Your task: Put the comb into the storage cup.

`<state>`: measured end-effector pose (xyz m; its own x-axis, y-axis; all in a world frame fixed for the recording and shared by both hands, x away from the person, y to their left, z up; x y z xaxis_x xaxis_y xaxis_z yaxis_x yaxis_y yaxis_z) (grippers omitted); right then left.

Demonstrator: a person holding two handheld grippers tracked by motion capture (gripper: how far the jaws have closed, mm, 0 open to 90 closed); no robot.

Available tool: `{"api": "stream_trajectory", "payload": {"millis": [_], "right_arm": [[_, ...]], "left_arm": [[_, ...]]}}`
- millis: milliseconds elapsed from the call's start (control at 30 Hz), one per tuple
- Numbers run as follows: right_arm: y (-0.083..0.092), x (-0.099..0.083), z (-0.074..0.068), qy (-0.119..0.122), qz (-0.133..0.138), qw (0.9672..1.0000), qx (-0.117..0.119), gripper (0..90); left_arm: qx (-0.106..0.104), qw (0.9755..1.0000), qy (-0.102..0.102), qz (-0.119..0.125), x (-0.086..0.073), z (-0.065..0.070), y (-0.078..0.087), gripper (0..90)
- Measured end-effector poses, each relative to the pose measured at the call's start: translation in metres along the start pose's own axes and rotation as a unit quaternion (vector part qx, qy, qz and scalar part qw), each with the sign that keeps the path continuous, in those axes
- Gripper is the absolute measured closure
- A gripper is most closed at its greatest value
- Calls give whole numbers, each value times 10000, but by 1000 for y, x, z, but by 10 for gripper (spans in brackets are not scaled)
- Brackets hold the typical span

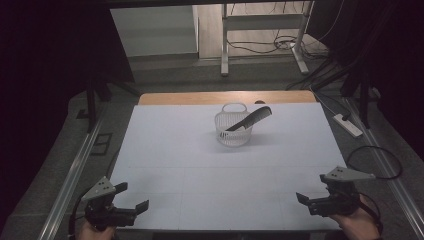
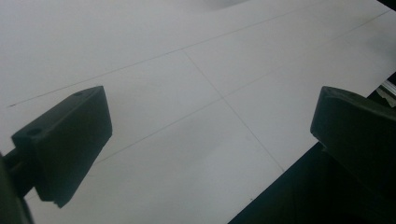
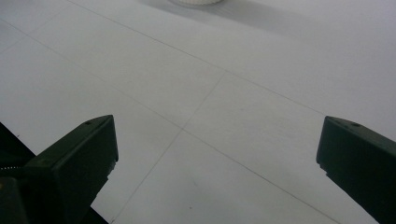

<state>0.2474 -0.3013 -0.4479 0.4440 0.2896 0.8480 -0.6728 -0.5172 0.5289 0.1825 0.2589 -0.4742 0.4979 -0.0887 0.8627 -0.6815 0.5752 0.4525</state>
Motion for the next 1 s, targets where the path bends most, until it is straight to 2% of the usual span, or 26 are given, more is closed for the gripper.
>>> {"api": "stream_trajectory", "payload": {"millis": [233, 667, 800, 1000], "right_arm": [[6, -5, 2, -33, -23, 10000, -91, 0], [11, -13, 4, -2, -255, 9993, -263, 0], [11, -16, 5, -15, -471, 9982, -361, 0], [11, -18, 7, -31, -614, 9972, -435, 0]], "left_arm": [[42, 10000, -57, 30, -1, 0, 2, 0], [85, 9999, -69, 46, -1, -1, 4, 0], [101, 9999, -72, 37, -1, -1, 3, 0], [111, 9999, -73, 26, -1, -1, 3, 0]]}}
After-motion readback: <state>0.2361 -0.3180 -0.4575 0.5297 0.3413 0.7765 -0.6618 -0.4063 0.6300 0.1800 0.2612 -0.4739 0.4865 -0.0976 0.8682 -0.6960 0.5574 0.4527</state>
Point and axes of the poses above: each handheld gripper's, and its own axes: y roughly backward along the jaws, x roughly out of its top, z roughly to its right, the point moved 2 cm from there along -y, roughly forward along the jaws, and after that the axes turned 11 degrees about z, right-handed, at the moved point
